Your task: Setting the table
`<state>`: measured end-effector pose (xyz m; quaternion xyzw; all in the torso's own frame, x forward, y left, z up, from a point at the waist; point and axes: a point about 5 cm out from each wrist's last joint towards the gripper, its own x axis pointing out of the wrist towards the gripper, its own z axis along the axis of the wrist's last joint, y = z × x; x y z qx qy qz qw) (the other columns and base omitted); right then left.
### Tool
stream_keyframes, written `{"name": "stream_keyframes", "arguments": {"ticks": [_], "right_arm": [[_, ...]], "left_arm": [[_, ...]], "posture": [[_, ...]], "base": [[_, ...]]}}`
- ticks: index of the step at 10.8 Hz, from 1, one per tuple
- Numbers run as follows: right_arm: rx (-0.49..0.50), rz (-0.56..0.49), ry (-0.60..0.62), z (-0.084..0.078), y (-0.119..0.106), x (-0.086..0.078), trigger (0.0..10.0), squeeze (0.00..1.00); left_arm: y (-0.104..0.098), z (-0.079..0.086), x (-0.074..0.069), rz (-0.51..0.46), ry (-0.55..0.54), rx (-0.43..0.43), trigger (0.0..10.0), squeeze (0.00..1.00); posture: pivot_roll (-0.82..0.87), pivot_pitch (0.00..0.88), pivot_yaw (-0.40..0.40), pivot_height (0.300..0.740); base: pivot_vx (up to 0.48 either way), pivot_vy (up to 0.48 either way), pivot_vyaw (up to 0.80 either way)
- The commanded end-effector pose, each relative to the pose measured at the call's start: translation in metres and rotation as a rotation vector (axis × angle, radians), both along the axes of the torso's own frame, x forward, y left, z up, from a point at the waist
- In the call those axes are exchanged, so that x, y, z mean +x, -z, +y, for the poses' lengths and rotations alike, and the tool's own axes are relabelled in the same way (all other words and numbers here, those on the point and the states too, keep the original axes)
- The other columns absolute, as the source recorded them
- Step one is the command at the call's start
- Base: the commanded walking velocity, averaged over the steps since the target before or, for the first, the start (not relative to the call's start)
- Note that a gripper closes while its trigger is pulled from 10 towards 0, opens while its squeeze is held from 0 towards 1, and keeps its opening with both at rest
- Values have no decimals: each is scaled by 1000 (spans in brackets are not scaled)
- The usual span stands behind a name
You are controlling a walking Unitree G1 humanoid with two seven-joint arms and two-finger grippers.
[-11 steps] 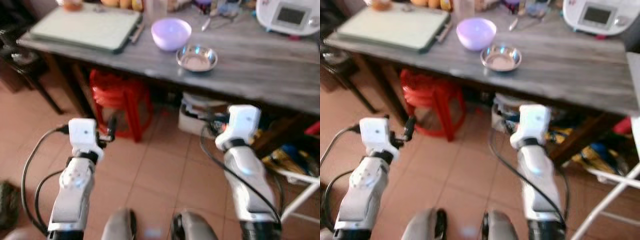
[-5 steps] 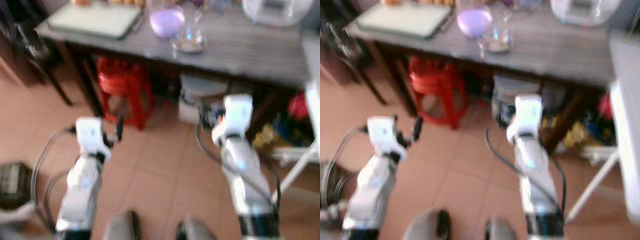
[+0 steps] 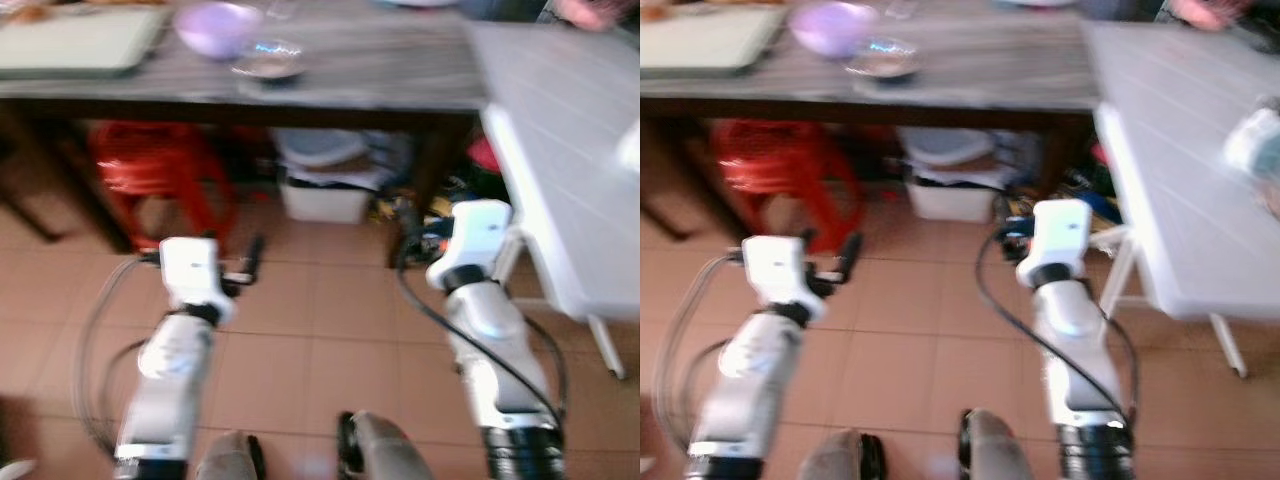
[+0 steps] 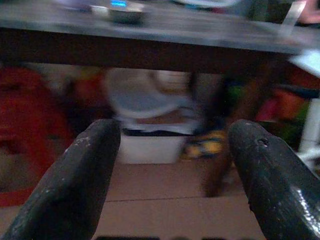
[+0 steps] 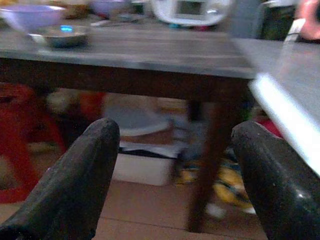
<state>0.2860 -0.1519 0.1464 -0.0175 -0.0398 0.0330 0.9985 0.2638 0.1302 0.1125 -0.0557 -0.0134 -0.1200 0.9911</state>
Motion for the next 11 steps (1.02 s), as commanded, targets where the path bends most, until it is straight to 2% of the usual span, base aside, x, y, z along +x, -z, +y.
{"name": "stream_keyframes", "arguments": {"ticks": [1,2,3,4,6,7,8,11], "right_arm": [[17,-7,-19,4,-2,-4,10000,0],[5,-10,-18,2,-1,-8,10000,0],[-22,-19,-10,-6,2,-25,10000,0],[-45,-29,-8,-10,2,-33,10000,0],[-78,-34,3,-18,1,-41,10000,0],[-81,-29,17,-21,2,-43,10000,0],[-72,-22,14,-20,2,-41,10000,0],[-76,-34,-7,-15,-1,-38,10000,0]], "left_arm": [[-4,9,0,-16,-22,12,10000,0],[-5,12,0,-18,-44,19,10000,0],[-6,20,-3,-19,-94,22,10000,0],[-6,24,-9,-14,-109,24,10000,0],[-3,31,-19,4,-136,34,10000,0],[0,35,-24,17,-160,34,10000,0],[0,30,-25,16,-145,30,10000,0],[-6,27,-19,4,-134,28,10000,0]], "posture": [[-63,172,5,740],[-61,173,4,740],[-60,177,1,740],[-61,179,3,740],[-61,185,5,740],[-56,185,4,740],[-56,185,3,740],[-56,186,7,740]], "base": [[0,-446,0],[0,-450,0],[0,-442,0],[0,-435,0],[0,-437,0],[0,-472,0],[0,-472,0],[0,-471,0]]}}
